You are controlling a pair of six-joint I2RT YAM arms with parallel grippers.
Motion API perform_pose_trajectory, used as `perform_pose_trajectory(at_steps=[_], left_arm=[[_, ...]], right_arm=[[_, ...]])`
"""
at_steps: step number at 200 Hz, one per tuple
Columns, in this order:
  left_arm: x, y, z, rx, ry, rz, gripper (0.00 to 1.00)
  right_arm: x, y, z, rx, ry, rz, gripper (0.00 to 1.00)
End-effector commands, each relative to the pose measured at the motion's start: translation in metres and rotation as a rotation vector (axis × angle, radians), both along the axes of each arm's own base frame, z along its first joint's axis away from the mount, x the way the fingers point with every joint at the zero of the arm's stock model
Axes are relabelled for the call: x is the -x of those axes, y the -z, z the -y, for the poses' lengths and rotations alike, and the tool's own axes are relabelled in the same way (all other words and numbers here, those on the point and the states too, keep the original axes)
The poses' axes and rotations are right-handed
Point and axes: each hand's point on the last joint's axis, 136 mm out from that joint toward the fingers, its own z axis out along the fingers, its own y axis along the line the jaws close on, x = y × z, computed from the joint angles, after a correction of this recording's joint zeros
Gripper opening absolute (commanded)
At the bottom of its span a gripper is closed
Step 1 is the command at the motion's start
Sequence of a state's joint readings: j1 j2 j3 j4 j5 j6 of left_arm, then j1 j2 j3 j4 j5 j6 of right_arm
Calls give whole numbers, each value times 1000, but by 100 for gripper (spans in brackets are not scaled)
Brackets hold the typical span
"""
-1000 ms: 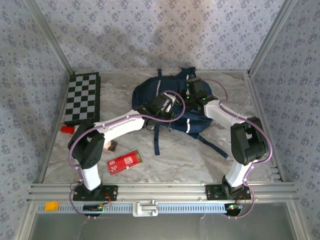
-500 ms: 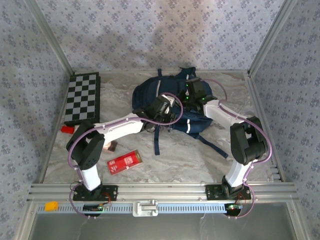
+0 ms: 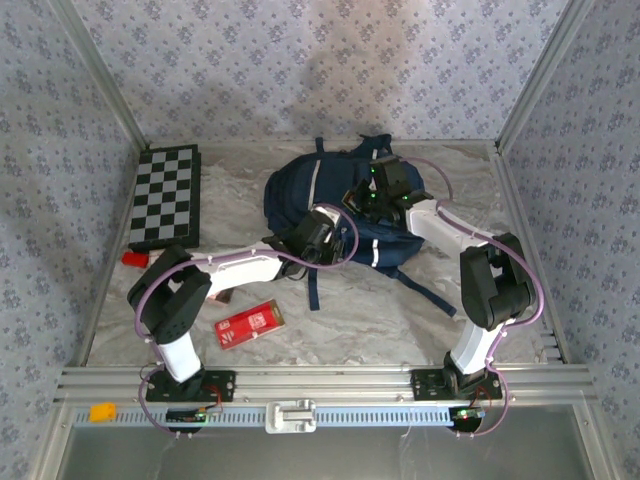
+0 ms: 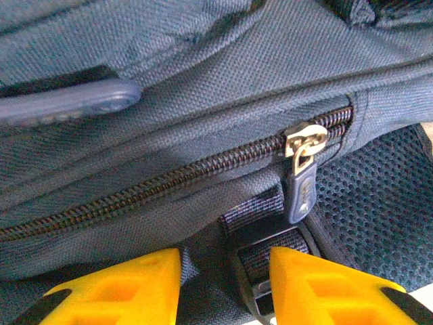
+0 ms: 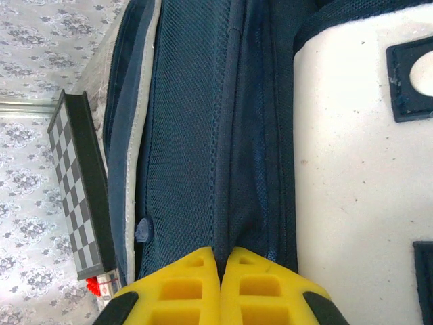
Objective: Pack books, pencil case, and school supplies into a backpack
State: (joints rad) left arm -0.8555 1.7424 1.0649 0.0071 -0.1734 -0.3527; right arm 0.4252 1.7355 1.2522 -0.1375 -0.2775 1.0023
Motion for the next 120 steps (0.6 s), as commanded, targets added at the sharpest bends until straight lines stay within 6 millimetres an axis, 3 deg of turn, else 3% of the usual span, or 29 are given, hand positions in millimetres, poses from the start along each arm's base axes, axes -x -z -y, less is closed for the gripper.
perform_pose_trajectory(at_steps=[1, 48, 73, 120], left_arm=[[-10, -10, 7, 17, -6, 45, 39], [-18, -25, 29, 49, 63, 78, 37], [-10, -29, 36, 80, 109, 59, 36], [1, -29, 15, 94, 12, -13, 41]], right_arm=[[-13, -63, -21, -106, -49, 162, 0], [-13, -58, -21, -107, -46, 154, 0], [-13, -56, -21, -108, -46, 147, 0], [-15, -56, -17, -106, -40, 147, 0]])
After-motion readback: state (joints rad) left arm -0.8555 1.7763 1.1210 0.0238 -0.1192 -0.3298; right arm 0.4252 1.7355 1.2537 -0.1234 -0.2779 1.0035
